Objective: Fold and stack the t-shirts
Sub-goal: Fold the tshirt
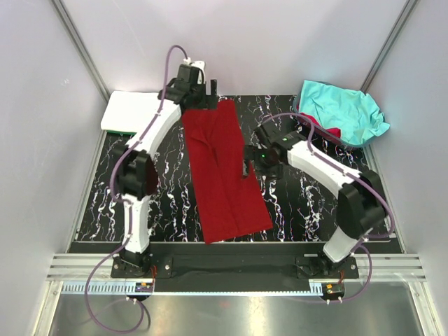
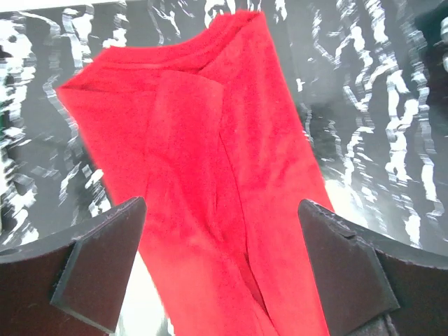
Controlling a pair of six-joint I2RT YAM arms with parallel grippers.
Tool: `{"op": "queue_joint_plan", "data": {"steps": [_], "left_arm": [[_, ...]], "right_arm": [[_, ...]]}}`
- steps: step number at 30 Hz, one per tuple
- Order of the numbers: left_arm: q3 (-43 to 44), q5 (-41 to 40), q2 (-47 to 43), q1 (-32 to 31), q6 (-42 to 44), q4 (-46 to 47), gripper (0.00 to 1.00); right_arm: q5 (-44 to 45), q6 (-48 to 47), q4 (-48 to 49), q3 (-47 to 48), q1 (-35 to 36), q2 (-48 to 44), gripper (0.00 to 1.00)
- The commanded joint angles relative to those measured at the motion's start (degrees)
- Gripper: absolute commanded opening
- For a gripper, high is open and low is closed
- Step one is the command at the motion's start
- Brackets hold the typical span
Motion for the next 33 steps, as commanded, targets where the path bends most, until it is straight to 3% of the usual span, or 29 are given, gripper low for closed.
{"op": "queue_joint_plan", "data": {"steps": [1,8,14,23,26,33], "left_arm": [[-5.47,-3.48,-6.22,-0.64,-2.69,-1.58,0.95],[-15.95,-11.22,-6.85,-4.42,-6.72,-0.1,0.88],[-13.06,-11.58,1.85,-4.95,-14.54,1.23,0.87],[-0.41,-1.21,15.91,-7.23,-18.16,-0.27,0.84],[1.89,-0.5,16.98,-9.95,-17.54,-0.01,0.84],[-3.38,-3.39,12.24,-11.54,-16.5,0.0,0.88]], "right_arm": [[-0.39,-4.81,1.49,-4.21,-0.82,-4.3,1.0],[0.66,-4.38,0.52,-5.45,-1.0,-6.06,1.0],[0.83,-3.41,0.44,-8.16,-2.75,-9.31,1.0],[0.66,-2.89,0.61,-13.71,-5.57,-13.18,1.0],[0.57,-2.36,1.31,-14.5,-5.74,-13.27,1.0],[-0.75,-2.01,3.07,-13.8,-6.71,-11.26,1.0]]}}
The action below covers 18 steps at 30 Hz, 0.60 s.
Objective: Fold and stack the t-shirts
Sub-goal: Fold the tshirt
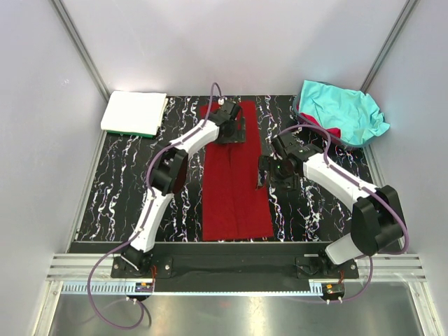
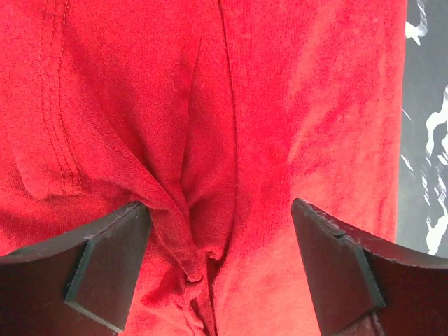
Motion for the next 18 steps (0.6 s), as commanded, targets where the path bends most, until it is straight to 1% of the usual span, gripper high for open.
{"op": "queue_joint_plan", "data": {"steps": [1,8,10,11,13,15,16,17,18], "left_arm": [[-2.27,0.1,-4.16,-0.11,1.51,-0.85,0.88],[-0.42,-2.54,-12.86,2.17,6.01,-2.97,0.92],[-0.25,-1.93,-14.96,3.93,6.01,-3.06,0.92],[-0.42,-0.36,-15.67,4.63,6.1,-2.88,0.92],[-1.38,2.1,-16.99,7.18,5.66,-1.31,0.87],[-3.58,7.01,-18.14,9.98,4.52,0.62,0.82],[-4.02,8.78,-18.05,10.96,3.91,2.2,0.76],[-4.98,13.15,-17.36,12.53,2.77,3.09,0.72],[-5.25,15.02,-16.83,13.16,2.41,4.4,0.68]], "right_arm": [[-0.86,0.46,2.48,1.04,-0.9,0.11,1.0],[-2.26,-1.03,3.01,2.8,-3.0,2.93,1.0],[-2.53,-1.56,3.1,3.59,-4.15,3.8,0.99],[-2.44,-2.08,3.18,4.2,-4.32,4.24,0.98],[-2.18,-3.58,3.88,6.91,-4.41,5.82,0.94],[-1.74,-4.72,4.5,9.56,-4.33,8.71,0.88],[-1.57,-5.07,4.24,13.22,-4.41,9.77,0.86],[-1.56,-5.34,3.72,15.26,-4.5,12.31,0.85],[-1.74,-5.69,2.93,18.94,-4.41,13.29,0.82]]}}
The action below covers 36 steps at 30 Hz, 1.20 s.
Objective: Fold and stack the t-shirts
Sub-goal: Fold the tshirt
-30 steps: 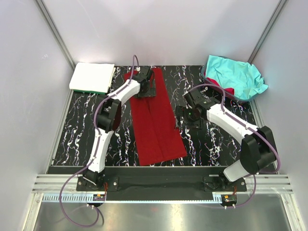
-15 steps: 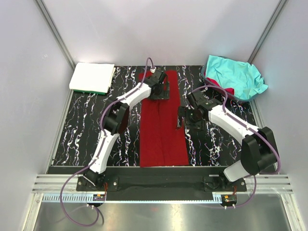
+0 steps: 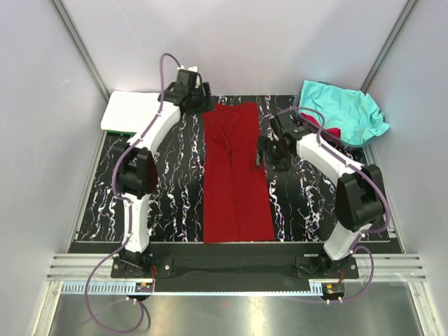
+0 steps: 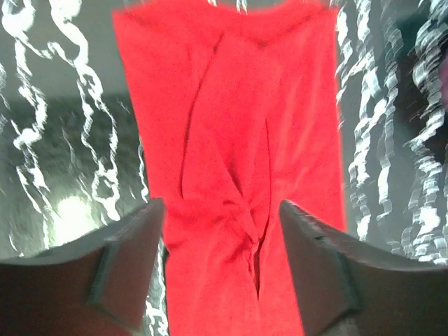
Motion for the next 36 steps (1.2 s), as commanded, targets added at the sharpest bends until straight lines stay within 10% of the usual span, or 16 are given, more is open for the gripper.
{"op": "queue_joint_plan", "data": {"steps": [1,36], "left_arm": [[-2.5,10.51,0.14,3.24,-2.7,5.33,0.62],[-5.32,13.77,12.01,3.95,-14.49,8.32,0.37]], "right_arm": [[-1.25,-2.65,0.96,10.27,-0.17,4.09,0.8],[-4.34,-1.33,4.64,-0.52,-4.92,-3.98,0.45]]}}
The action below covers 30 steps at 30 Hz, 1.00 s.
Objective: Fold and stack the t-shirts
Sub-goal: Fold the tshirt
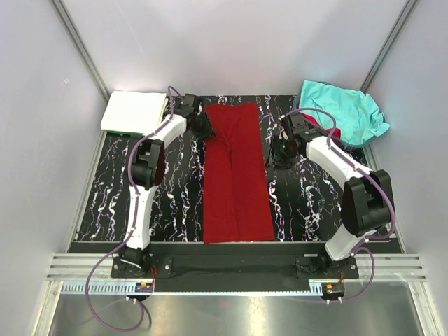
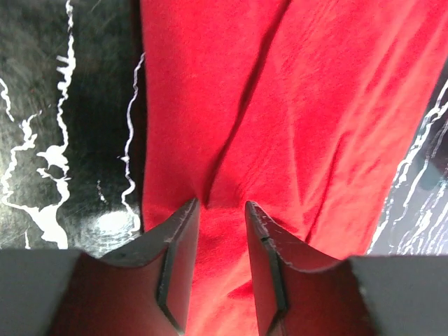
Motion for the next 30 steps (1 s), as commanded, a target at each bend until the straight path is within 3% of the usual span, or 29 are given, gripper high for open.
{"op": "queue_joint_plan", "data": {"steps": [1,12,14,20,30], "left_arm": [[2.6,0.2,0.9,0.19,-0.15,2.07,0.37],[3.91,0.72,2.57,0.19,-0.5,1.37,0.32],[4.35,0.9,2.49,0.19,-0.15,1.46,0.2],[7.16,-0.33,0.82,-0.16,1.08,0.14,0.0],[12.7,2.13,1.69,-2.98,0.11,1.02,0.0]], "right_arm": [[-0.89,-0.18,1.32,-0.88,-0.59,-3.02,0.44],[-1.32,-0.18,1.67,-3.16,-1.12,-4.25,0.41],[-1.68,-0.26,1.59,-3.16,-1.38,-4.25,0.38],[-1.94,-0.09,1.67,-3.43,-1.56,-4.78,0.34],[-1.85,0.97,2.2,-4.83,-1.65,-5.39,0.33]]}}
